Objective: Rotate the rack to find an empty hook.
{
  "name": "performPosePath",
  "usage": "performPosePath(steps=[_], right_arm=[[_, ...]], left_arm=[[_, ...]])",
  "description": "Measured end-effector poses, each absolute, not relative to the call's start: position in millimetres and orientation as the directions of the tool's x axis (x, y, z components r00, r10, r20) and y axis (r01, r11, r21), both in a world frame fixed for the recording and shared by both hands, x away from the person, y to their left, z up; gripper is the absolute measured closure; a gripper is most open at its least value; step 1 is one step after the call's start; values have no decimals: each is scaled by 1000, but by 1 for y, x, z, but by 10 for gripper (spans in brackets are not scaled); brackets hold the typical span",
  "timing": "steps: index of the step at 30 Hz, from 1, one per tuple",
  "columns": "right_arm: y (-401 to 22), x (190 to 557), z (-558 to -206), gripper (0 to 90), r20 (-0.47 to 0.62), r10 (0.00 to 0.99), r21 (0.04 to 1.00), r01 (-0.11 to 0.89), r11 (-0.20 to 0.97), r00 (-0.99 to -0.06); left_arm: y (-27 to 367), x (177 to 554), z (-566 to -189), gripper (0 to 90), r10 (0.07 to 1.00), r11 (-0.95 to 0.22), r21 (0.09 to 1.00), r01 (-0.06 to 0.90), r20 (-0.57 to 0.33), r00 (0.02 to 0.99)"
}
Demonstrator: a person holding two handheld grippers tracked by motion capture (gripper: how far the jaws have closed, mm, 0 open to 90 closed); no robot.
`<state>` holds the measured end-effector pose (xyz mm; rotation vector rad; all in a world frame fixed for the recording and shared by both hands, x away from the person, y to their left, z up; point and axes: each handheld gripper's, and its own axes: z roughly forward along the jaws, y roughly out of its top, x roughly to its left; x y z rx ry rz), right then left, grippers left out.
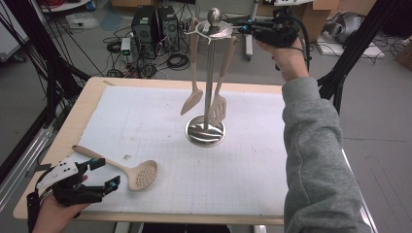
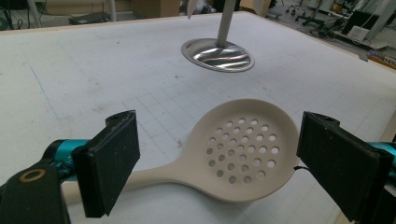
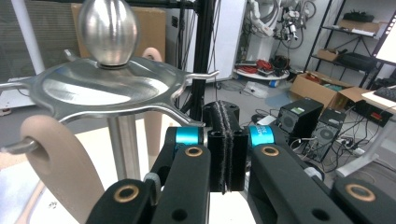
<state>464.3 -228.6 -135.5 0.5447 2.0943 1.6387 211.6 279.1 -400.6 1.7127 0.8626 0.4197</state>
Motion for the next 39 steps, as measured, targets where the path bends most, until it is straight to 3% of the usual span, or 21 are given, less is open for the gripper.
performPosePath(steps=[39], right_arm=[[-226,416,-136,900,-152,471,967,-31,254,-869]], left_arm=[[274,214,-405,135,717,-130,931,342,-149,681]])
